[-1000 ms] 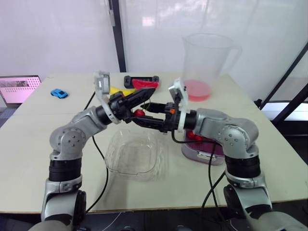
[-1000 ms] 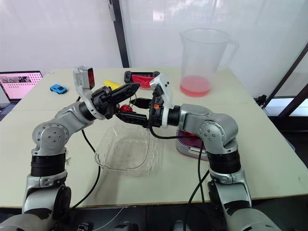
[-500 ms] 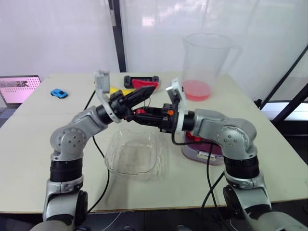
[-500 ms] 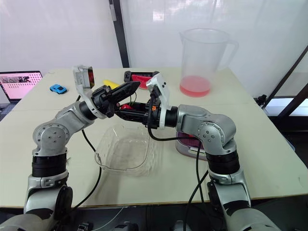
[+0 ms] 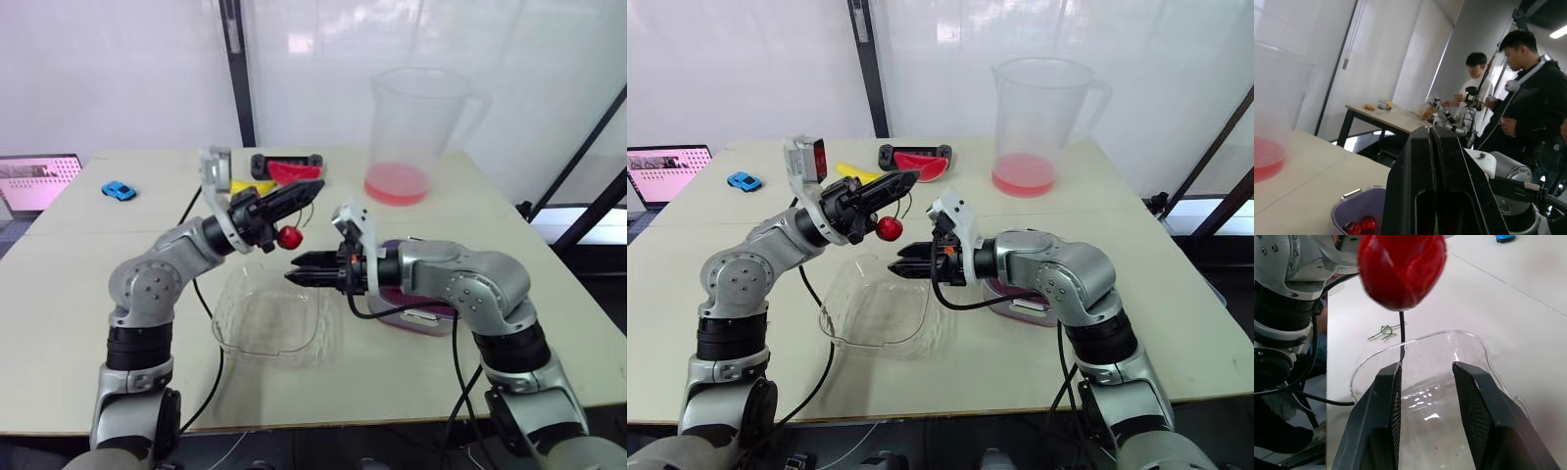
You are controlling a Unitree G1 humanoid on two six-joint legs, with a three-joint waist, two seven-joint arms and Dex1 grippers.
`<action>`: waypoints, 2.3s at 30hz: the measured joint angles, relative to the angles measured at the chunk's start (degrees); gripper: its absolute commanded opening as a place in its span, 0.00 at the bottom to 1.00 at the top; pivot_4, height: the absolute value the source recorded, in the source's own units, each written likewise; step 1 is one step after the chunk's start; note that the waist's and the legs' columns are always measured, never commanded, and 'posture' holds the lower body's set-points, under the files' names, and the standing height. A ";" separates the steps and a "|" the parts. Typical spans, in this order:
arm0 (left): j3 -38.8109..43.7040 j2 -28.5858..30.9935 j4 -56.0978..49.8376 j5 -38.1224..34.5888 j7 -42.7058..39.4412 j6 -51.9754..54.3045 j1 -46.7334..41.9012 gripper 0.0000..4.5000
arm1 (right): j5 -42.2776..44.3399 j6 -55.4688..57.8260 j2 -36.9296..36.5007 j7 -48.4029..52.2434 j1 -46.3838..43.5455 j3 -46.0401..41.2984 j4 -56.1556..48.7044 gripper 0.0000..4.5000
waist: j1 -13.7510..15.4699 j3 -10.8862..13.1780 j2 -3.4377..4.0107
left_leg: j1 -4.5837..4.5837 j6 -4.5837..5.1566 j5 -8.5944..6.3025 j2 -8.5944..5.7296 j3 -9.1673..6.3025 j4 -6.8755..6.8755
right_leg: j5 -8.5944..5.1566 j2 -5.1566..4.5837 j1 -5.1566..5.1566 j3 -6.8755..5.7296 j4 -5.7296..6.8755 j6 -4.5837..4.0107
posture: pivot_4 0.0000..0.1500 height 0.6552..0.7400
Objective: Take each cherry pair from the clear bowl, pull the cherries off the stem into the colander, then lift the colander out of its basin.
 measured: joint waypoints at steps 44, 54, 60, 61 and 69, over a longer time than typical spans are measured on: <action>-0.20 -0.76 1.66 0.43 0.22 -1.44 -1.09 0.00 | 18.36 6.40 9.85 -12.26 -1.54 -14.21 2.28 0.15 | -0.04 0.00 0.00 | 0.00 0.00 0.00 0.00 0.00 0.00 | 0.00 0.01 0.00 0.00 0.01 0.00 | 1.00 1.00; -0.50 -0.78 1.74 0.67 0.14 -1.40 -1.03 0.00 | 18.45 6.34 8.17 -12.39 -1.42 -13.20 1.73 0.15 | -0.01 0.00 0.00 | 0.00 0.00 0.00 0.00 0.01 0.00 | 0.00 0.00 0.00 0.00 0.01 0.00 | 1.00 1.00; -2.32 -1.24 1.82 1.03 -0.29 -0.94 -0.52 0.00 | 14.37 5.79 2.18 -9.44 0.41 -8.43 -0.61 0.15 | -0.05 0.00 0.00 | 0.00 0.02 -0.01 0.00 0.00 -0.01 | 0.00 0.03 0.01 -0.01 -0.01 0.00 | 1.00 1.00; -2.02 -1.23 1.78 1.02 -0.31 -1.19 -0.92 0.00 | 13.79 6.42 1.51 -8.84 1.71 -6.53 -0.84 0.15 | -0.08 -0.01 -0.01 | 0.01 0.02 -0.01 0.03 0.00 -0.01 | 0.00 0.07 0.01 -0.01 -0.01 0.00 | 1.00 1.00; -0.70 -0.54 1.72 1.02 -1.07 -2.04 -1.27 0.00 | 12.88 6.36 -1.42 -6.90 3.18 -5.46 -0.79 0.15 | 0.12 0.01 0.01 | -0.01 0.02 -0.01 0.01 0.01 0.01 | 0.00 0.01 0.03 0.00 -0.04 0.00 | 1.00 1.00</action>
